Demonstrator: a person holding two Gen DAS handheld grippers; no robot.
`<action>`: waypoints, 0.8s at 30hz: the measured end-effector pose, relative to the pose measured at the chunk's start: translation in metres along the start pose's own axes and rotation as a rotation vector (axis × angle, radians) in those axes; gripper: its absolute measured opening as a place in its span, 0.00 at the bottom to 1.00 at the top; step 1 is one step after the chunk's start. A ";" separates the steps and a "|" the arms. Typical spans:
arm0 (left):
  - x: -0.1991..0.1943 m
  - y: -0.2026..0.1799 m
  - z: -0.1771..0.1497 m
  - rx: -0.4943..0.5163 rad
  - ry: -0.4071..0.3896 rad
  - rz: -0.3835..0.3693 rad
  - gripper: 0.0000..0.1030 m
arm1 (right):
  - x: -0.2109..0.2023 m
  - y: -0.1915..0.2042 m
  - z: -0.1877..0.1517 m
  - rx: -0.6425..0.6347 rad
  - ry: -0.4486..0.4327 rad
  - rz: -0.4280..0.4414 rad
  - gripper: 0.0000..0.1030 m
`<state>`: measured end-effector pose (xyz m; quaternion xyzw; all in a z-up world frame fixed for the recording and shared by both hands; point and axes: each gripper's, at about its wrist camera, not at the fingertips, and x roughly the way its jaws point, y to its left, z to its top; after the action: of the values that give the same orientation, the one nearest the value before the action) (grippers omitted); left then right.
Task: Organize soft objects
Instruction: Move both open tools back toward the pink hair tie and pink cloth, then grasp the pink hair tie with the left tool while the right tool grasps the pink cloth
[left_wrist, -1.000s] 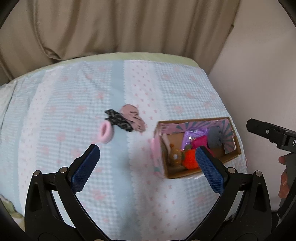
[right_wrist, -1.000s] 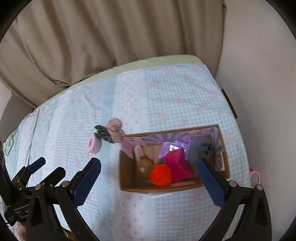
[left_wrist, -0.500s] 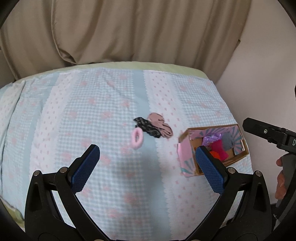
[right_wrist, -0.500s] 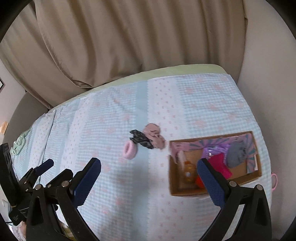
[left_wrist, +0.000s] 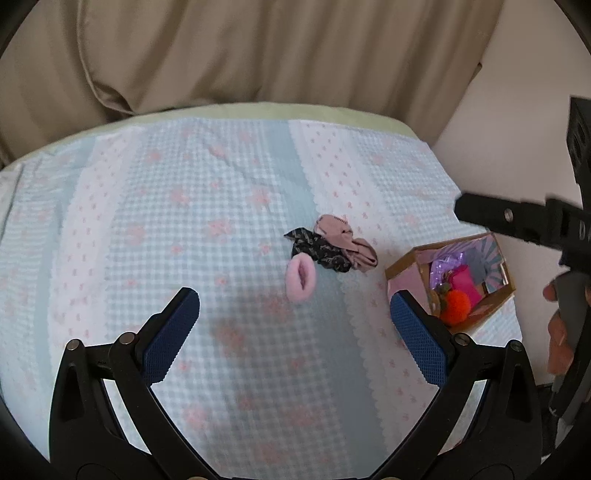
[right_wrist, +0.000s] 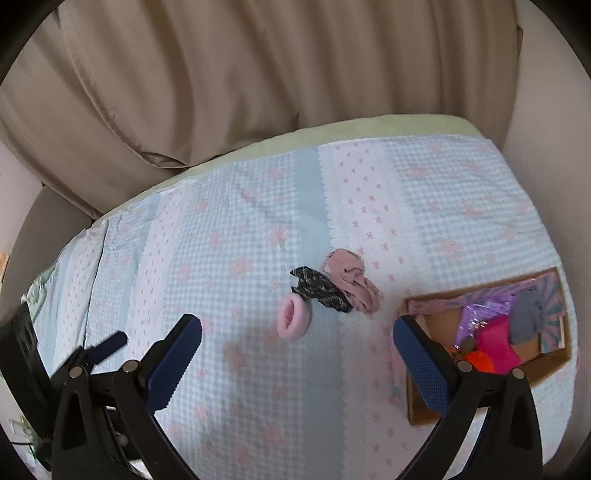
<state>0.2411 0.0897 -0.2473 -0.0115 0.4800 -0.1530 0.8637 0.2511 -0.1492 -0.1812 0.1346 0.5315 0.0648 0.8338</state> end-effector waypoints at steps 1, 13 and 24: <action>0.009 0.001 0.002 -0.002 0.006 -0.003 1.00 | 0.009 -0.001 0.005 0.004 0.008 -0.002 1.00; 0.138 0.007 0.014 -0.053 0.093 -0.027 0.99 | 0.154 -0.054 0.047 0.219 0.186 -0.004 1.00; 0.237 -0.003 -0.003 -0.046 0.195 -0.046 0.90 | 0.263 -0.089 0.036 0.327 0.326 -0.131 0.90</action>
<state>0.3550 0.0217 -0.4440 -0.0274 0.5646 -0.1622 0.8088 0.3925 -0.1734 -0.4216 0.2211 0.6702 -0.0555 0.7063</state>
